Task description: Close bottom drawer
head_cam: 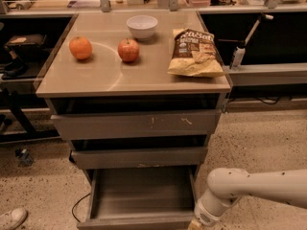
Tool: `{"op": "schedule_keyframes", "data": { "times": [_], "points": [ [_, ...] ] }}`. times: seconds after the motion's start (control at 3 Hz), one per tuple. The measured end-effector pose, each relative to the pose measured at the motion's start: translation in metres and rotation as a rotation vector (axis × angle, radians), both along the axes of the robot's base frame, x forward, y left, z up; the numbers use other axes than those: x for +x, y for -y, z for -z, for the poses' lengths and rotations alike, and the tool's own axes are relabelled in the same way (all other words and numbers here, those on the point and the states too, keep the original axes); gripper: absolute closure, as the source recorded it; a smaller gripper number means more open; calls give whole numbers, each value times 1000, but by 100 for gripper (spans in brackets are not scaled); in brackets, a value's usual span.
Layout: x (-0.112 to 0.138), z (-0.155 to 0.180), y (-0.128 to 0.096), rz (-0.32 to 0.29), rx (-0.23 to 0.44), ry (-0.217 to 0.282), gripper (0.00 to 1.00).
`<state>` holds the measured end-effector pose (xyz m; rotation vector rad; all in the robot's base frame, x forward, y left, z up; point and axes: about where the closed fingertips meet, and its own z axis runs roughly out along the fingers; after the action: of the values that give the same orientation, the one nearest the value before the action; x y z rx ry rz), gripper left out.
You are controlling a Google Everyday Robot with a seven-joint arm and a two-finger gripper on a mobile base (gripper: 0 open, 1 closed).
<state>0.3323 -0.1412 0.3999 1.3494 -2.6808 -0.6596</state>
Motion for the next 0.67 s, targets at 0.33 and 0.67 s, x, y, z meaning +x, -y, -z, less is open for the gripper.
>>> {"op": "schedule_keyframes", "data": {
  "times": [0.33, 0.67],
  "points": [
    [-2, 9, -4, -6, 3, -17, 100],
    [-2, 54, -15, 29, -1, -37, 100]
  ]
}}
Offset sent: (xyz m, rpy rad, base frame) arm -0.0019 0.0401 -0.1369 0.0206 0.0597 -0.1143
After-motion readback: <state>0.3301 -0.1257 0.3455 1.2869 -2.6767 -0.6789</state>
